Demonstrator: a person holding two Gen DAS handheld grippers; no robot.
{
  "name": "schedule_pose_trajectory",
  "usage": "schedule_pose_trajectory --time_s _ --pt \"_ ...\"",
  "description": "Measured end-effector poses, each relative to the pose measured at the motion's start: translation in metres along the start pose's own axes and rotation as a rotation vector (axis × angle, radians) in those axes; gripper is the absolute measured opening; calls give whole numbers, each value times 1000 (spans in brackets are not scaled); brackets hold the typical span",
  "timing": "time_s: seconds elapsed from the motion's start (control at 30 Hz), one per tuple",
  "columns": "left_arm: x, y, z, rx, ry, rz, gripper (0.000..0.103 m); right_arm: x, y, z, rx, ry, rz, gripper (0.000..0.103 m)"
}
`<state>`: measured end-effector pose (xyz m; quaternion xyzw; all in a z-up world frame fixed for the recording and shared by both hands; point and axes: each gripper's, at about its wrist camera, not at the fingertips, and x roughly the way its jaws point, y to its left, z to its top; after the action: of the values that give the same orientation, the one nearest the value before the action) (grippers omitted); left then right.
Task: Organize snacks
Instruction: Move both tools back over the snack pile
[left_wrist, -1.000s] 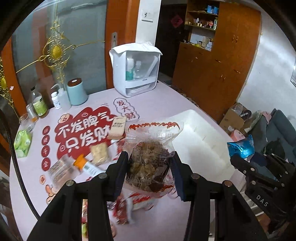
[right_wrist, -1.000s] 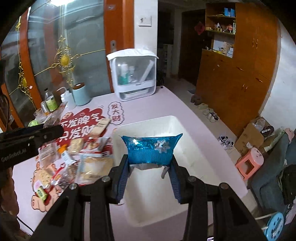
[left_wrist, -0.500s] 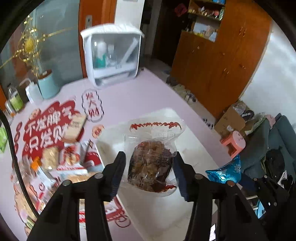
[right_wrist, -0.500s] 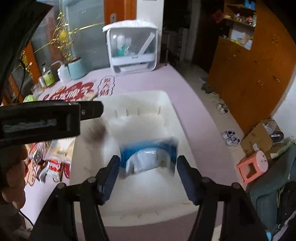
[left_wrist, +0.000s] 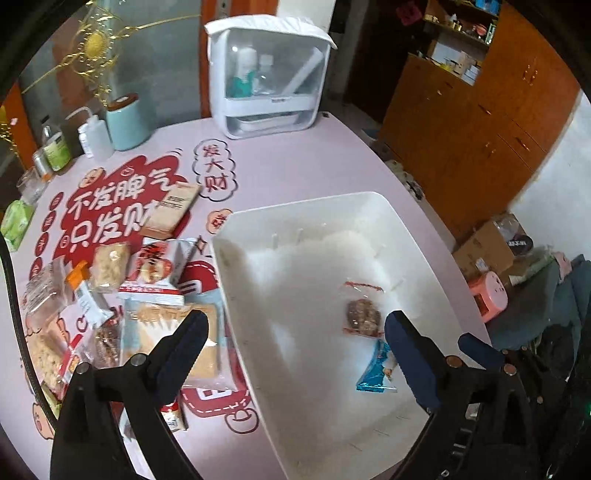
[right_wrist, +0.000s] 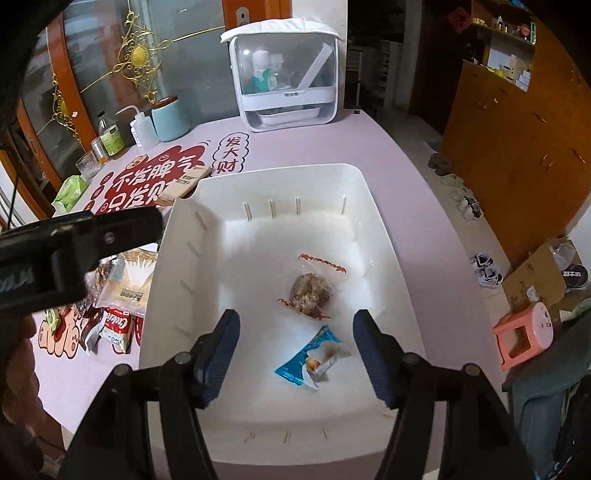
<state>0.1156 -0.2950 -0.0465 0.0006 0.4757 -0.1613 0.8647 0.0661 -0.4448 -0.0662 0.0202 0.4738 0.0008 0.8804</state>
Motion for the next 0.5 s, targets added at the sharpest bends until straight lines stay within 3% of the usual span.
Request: schedule_pose_trajectory --time_s 0.5 --pt "-69 7 -11 43 -135 118 96 -24 14 2 -1 -70 60 64"
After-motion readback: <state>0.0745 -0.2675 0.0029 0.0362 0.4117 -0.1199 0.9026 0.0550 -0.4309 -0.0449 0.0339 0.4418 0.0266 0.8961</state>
